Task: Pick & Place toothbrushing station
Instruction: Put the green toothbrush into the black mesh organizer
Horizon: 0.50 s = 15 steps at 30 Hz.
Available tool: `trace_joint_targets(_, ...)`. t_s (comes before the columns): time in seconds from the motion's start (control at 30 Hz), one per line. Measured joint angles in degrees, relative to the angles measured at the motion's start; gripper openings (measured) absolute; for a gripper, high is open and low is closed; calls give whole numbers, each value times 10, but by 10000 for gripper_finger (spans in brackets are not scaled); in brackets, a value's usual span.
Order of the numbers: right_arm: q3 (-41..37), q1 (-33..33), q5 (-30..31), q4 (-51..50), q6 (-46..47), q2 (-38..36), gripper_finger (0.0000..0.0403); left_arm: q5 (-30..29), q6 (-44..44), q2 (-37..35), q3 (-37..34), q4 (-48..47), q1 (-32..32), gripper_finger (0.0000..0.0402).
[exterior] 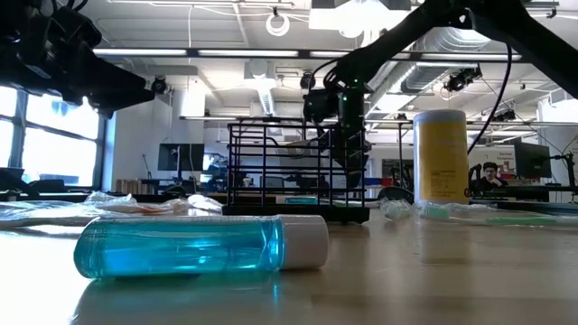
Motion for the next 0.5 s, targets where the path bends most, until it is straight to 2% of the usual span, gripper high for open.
trace_joint_targets(0.17, 0, -26, -24, 19, -1, 2, 184, 0, 5, 0, 0, -3, 0, 203)
trace_joint_targets(0.27, 0, -41, -63, 21, -11, 4, 219, 0, 5, 0, 0, -3, 0, 203)
trace_joint_targets(0.5, -11, -44, -80, 31, -17, 5, 252, 0, 5, 0, 0, -7, 0, 203)
